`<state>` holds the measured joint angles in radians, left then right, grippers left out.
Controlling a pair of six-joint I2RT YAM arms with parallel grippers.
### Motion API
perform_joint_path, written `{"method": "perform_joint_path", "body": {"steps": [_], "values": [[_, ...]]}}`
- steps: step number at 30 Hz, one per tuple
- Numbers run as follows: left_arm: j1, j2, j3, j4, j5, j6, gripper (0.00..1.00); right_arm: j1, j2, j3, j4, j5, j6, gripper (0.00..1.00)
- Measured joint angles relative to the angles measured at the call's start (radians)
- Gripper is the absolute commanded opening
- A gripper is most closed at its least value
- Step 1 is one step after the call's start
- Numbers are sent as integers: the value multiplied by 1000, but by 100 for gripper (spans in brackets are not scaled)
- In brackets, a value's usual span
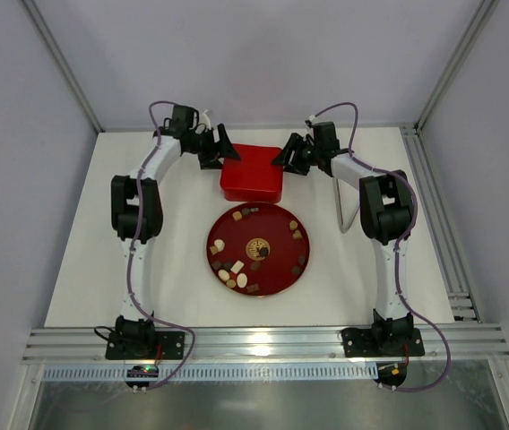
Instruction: Pack the chocolate
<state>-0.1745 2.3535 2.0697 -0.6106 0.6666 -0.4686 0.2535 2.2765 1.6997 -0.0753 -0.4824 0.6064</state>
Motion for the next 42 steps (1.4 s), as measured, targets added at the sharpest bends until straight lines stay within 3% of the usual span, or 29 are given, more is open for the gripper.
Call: {"method": "perform_joint_path", "body": {"steps": [23, 42], "values": [[-8, 33, 34, -57, -119, 21, 81, 1, -6, -12, 8, 2, -2, 78], [-8, 9, -21, -92, -157, 52, 81, 1, -6, -12, 8, 12, -3, 78]]}}
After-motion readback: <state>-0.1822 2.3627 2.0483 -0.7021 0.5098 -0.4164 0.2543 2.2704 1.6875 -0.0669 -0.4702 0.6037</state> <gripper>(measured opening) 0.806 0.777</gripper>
